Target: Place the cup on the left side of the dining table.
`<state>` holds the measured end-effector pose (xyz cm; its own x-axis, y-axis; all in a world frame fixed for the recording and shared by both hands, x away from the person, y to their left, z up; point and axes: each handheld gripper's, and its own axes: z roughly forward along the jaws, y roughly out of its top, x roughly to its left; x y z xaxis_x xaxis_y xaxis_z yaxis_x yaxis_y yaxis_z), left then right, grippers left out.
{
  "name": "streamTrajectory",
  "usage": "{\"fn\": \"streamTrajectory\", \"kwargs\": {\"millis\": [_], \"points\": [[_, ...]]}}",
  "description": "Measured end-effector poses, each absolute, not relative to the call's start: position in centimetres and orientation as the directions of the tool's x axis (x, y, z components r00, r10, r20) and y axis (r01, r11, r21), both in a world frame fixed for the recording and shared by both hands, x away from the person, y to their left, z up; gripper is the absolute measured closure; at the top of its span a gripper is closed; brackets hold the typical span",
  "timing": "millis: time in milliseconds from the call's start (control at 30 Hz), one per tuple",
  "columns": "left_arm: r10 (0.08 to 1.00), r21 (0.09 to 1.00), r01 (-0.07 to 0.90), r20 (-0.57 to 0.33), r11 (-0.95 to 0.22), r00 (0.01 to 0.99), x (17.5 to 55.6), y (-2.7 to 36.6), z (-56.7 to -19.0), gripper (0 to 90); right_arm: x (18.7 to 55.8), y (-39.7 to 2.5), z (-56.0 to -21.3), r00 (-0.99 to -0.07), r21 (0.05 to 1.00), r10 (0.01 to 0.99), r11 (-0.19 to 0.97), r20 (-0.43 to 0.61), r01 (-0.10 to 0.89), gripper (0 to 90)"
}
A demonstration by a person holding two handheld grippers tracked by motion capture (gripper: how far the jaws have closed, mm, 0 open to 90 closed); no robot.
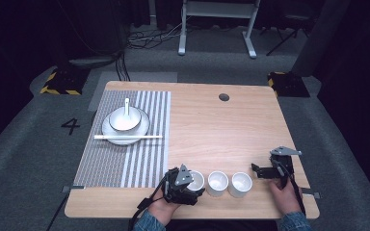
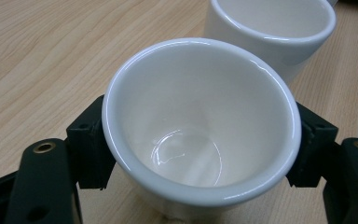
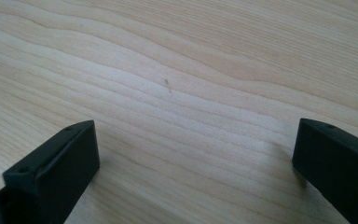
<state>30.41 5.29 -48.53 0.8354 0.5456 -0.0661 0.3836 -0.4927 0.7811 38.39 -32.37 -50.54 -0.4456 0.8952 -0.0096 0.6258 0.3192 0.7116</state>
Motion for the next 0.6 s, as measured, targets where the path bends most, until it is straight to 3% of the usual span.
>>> {"fn": "streamTrajectory", "kwargs": {"millis": [600], "points": [[0.557,0.772,0.4,-0.073,-0.494,0.827,30.56,5.42,-47.66,26.5,38.38,-32.37,-50.53,-0.445,0.712,0.896,0.318,-0.009,0.626,0.5]]}}
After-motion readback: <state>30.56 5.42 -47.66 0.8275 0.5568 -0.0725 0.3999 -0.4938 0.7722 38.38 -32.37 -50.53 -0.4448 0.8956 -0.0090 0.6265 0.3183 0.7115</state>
